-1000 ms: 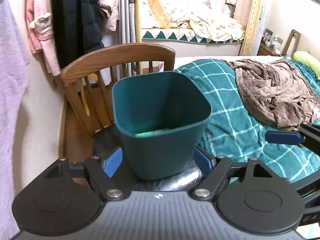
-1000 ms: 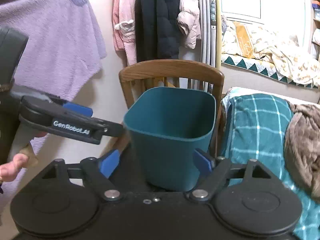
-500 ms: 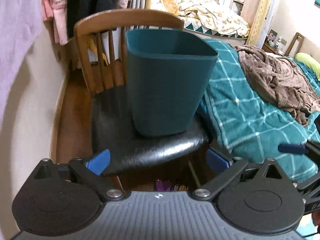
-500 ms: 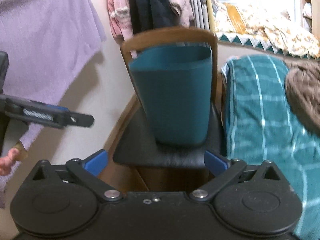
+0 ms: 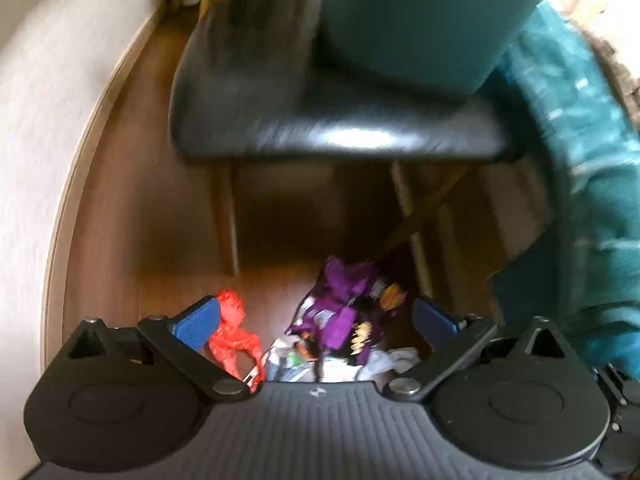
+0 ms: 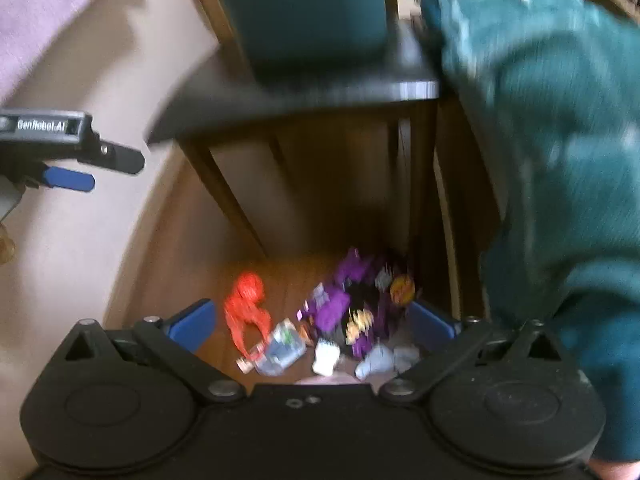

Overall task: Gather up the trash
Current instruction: 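Lower both tools back down to the trash pile, then grasp the red plastic bag with left tool while right tool grasps pink mesh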

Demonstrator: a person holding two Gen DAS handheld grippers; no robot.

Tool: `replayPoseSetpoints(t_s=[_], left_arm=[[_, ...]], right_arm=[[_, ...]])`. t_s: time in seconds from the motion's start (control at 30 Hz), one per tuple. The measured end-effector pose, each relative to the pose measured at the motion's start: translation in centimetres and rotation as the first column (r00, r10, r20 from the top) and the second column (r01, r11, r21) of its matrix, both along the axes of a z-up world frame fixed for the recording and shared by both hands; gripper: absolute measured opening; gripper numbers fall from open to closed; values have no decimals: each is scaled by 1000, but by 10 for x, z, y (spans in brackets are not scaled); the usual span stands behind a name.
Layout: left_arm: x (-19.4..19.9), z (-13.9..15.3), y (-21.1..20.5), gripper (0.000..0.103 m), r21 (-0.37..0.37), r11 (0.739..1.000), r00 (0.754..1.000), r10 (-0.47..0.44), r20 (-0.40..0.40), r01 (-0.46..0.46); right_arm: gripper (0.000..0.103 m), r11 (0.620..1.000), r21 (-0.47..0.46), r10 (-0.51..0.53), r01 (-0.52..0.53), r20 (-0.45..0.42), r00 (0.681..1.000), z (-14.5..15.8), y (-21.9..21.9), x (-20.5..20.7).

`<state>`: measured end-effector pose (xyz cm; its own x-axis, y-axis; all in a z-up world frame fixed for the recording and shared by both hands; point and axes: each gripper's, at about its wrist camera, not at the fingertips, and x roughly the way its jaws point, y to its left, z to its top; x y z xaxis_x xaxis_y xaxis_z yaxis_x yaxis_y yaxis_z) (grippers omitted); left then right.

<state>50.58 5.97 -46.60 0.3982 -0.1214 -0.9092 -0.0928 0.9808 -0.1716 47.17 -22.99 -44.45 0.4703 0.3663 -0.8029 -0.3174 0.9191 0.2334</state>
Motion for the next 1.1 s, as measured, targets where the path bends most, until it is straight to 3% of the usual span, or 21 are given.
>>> replayPoseSetpoints(t_s=[0.17,0.43,0.63,0.87,1.1], left_arm=[[0,-98,7,103,82,996,998,32,-62,-27],[19,-252,32,103,133,990,986,72,-150,-53],[38,-341,46,103,187,981,978,96,-186,-61],[49,-412,67,103,222,966,957,183,-223,-133],[54,-443,74,98,195,972,954,179,-240,-133]], right_arm=[[102,1000,-17,1,-3,-81,997,-87,14,0],[99,991,-79,87,-104,-194,977,-218,40,2],[99,988,-70,116,-138,-257,960,-296,63,5],[98,982,-81,135,-168,-310,941,-361,84,8],[92,978,-78,155,-193,-344,926,-390,90,8]])
